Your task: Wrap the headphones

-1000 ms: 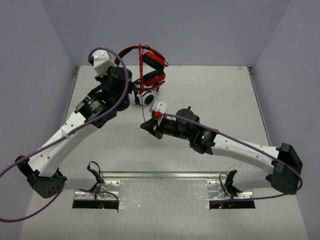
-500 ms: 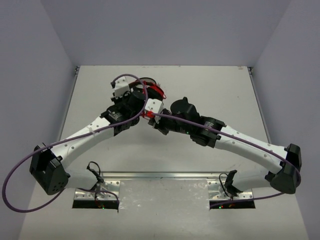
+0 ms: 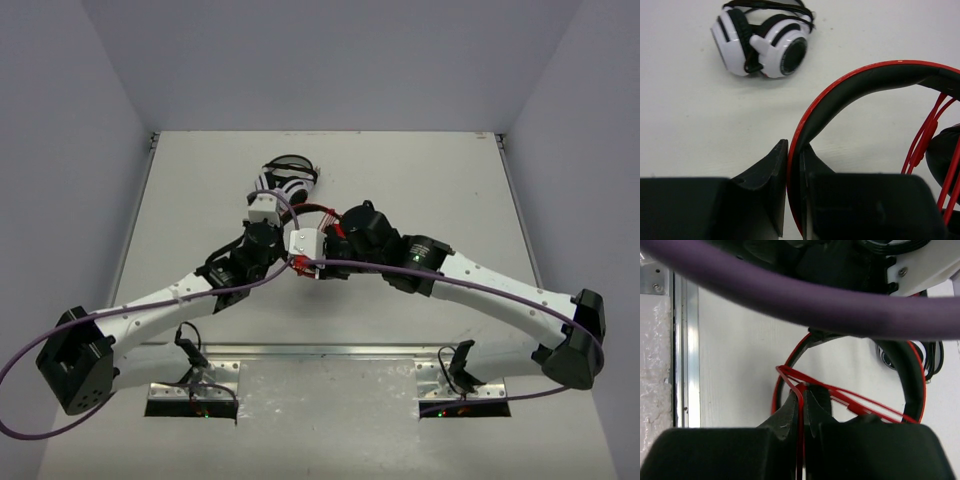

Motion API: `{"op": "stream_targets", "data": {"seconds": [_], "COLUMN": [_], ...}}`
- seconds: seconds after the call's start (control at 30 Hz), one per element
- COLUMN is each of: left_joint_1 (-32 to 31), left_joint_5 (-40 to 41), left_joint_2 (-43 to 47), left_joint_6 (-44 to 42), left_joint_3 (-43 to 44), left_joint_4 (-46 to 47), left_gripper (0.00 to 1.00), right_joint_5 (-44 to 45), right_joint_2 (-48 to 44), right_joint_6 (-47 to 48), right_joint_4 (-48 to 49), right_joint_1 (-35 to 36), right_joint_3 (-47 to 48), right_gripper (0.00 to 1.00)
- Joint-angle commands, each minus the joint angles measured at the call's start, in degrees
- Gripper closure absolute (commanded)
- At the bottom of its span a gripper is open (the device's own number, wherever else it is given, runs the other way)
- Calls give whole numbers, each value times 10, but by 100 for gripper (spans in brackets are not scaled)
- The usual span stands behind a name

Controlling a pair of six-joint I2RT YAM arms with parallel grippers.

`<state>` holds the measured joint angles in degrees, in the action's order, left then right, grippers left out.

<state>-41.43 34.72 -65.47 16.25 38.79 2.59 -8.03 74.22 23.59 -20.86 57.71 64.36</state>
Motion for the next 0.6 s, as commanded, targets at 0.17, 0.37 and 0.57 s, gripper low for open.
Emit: {"op": "stream_targets", "data": {"seconds": [0.17,0.37,0.57], "left_joint_1": [-43,-78,-116], "left_joint_5": [-133,-146,-163], "left_joint_2": [98,133,84], "left_joint_6": [-75,-96,-104], "left_joint_3": [-99,-112,-46], "left_joint_4": [156,147,59], "left_gripper": [100,100,100], "right_joint_5": [-108,-158,-211], "right_joint_2": [-27,15,44], "right_joint_6": [30,39,48], "right_joint_4": [-25,-117,-185], "right_joint_1": [-40,-59,-66], "right_joint_3": [24,86,123], "right_gripper": [99,99,99]}}
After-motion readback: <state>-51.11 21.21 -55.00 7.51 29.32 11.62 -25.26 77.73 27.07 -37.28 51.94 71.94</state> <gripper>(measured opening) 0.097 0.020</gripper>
